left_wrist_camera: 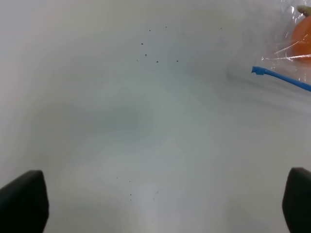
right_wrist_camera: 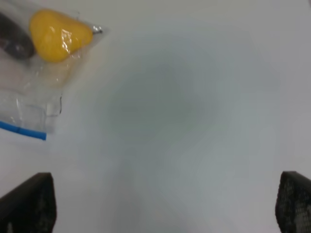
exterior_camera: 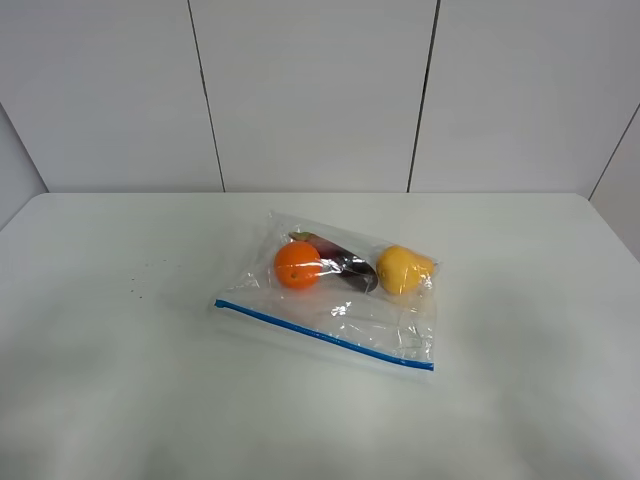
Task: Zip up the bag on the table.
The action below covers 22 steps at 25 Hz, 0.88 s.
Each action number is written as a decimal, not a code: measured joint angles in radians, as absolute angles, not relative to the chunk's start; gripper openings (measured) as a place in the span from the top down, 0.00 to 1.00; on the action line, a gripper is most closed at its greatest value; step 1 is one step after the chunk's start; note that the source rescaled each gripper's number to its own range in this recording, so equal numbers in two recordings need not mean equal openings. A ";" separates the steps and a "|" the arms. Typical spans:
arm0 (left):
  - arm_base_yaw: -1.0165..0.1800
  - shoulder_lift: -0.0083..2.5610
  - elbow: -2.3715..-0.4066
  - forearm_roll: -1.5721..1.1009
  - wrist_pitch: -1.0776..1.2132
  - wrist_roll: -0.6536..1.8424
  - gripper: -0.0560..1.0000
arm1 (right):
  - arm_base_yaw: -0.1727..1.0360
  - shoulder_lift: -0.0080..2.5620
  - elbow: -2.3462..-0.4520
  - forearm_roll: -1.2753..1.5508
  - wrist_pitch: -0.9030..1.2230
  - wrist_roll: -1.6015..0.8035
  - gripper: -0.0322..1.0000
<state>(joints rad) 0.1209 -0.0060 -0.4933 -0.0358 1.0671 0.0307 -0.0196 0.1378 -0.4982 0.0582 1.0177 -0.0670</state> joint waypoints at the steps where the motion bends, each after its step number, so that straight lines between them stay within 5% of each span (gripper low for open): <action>1: 0.121 -0.006 -0.493 -0.036 1.067 0.031 0.00 | -0.020 0.126 -0.498 0.057 1.018 -0.067 0.00; 22: 0.121 -0.006 -0.493 -0.036 1.067 0.031 0.00 | -0.020 -0.004 -0.492 0.012 1.019 -0.010 0.00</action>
<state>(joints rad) 0.1209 -0.0060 -0.4933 -0.0358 1.0671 0.0307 -0.0196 -0.0038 -0.4925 0.0119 1.0185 -0.0098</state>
